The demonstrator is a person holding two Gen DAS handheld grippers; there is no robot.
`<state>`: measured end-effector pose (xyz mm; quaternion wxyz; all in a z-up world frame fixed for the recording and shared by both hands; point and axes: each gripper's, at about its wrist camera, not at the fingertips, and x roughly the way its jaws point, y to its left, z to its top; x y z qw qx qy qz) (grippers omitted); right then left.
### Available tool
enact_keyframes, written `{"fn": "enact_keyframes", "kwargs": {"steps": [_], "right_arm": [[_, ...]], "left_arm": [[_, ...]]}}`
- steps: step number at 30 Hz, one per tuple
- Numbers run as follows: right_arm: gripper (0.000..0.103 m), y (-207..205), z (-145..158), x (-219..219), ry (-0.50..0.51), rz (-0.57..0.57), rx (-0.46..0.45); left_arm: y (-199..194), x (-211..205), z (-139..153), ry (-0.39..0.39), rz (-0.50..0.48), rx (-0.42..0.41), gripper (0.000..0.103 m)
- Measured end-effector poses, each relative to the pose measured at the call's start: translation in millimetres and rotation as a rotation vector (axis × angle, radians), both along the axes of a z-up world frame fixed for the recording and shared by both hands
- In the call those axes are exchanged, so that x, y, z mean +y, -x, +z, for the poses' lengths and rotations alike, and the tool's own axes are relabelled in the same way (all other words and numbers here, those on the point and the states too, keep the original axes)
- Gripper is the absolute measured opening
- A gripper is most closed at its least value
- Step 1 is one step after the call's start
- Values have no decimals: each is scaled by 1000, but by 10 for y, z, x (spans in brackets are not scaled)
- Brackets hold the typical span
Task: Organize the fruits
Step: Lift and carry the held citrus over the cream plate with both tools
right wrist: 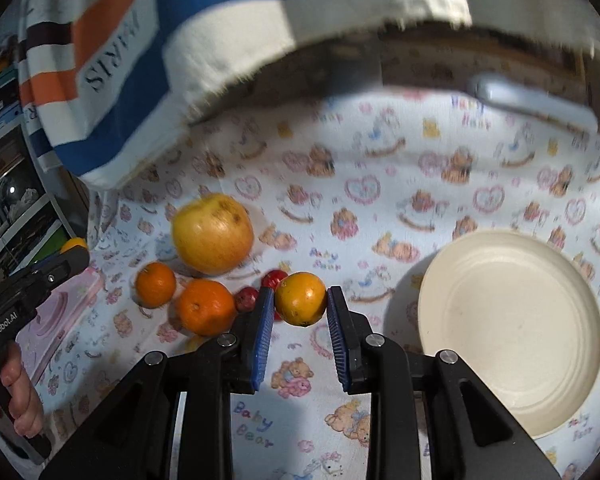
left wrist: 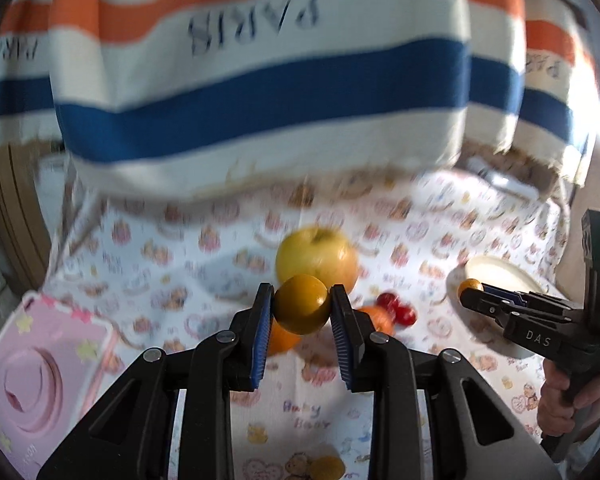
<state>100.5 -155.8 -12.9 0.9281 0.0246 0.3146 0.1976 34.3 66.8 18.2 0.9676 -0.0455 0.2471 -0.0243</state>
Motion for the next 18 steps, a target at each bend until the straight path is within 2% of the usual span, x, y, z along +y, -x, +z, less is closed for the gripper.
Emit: {"fn": "enact_keyframes", "kwargs": {"steps": [4, 7, 10, 14, 18], "right_arm": [[28, 251, 330, -31, -2, -12, -121], [28, 462, 542, -142, -11, -37, -198], [28, 663, 701, -287, 13, -58, -275], [28, 874, 857, -498, 58, -110, -366], [28, 934, 938, -757, 29, -164, -399]], "left_arm": [[202, -82, 124, -26, -18, -124, 27], [347, -98, 232, 54, -61, -181, 27], [498, -198, 401, 51, -64, -242, 27], [607, -379, 586, 54, -103, -284, 27], [639, -624, 705, 25, -114, -320, 27]]}}
